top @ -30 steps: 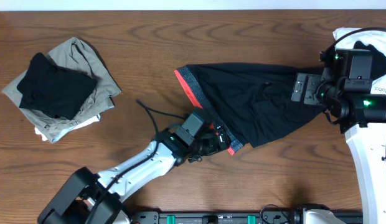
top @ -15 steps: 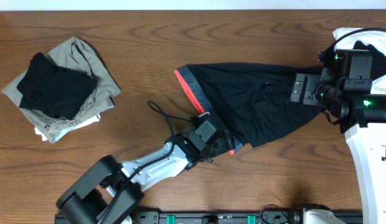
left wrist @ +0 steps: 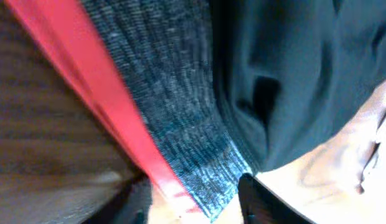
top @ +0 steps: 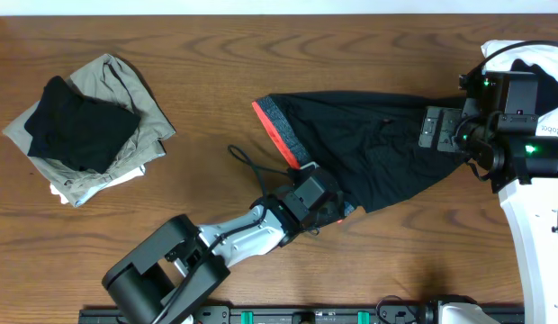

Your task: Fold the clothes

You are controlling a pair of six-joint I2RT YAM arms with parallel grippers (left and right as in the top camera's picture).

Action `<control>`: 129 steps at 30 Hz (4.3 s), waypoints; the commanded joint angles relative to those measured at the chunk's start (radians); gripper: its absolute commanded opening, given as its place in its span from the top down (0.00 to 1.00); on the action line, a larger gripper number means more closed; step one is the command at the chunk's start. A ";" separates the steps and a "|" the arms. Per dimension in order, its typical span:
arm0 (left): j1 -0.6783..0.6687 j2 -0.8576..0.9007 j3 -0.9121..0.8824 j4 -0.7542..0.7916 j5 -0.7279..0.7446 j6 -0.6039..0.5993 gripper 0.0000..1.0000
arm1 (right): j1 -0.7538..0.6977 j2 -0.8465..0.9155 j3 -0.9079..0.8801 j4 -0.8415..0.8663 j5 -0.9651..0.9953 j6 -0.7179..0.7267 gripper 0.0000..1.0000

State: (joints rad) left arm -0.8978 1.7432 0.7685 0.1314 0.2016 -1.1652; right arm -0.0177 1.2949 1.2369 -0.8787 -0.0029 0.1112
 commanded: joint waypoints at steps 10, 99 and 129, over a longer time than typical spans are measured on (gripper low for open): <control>-0.002 0.030 -0.024 -0.047 -0.009 0.026 0.94 | -0.008 -0.001 0.012 -0.001 -0.005 0.008 0.01; 1.165 -0.051 -0.025 -0.812 0.251 0.863 0.94 | -0.112 0.195 0.010 -0.043 0.050 0.026 0.01; 1.182 -0.051 -0.025 -0.822 0.252 0.888 0.94 | -0.200 0.654 0.010 0.395 0.128 0.166 0.13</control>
State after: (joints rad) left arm 0.2749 1.6752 0.7700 -0.6922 0.5598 -0.2901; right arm -0.1955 1.9438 1.2381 -0.4774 0.0925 0.2554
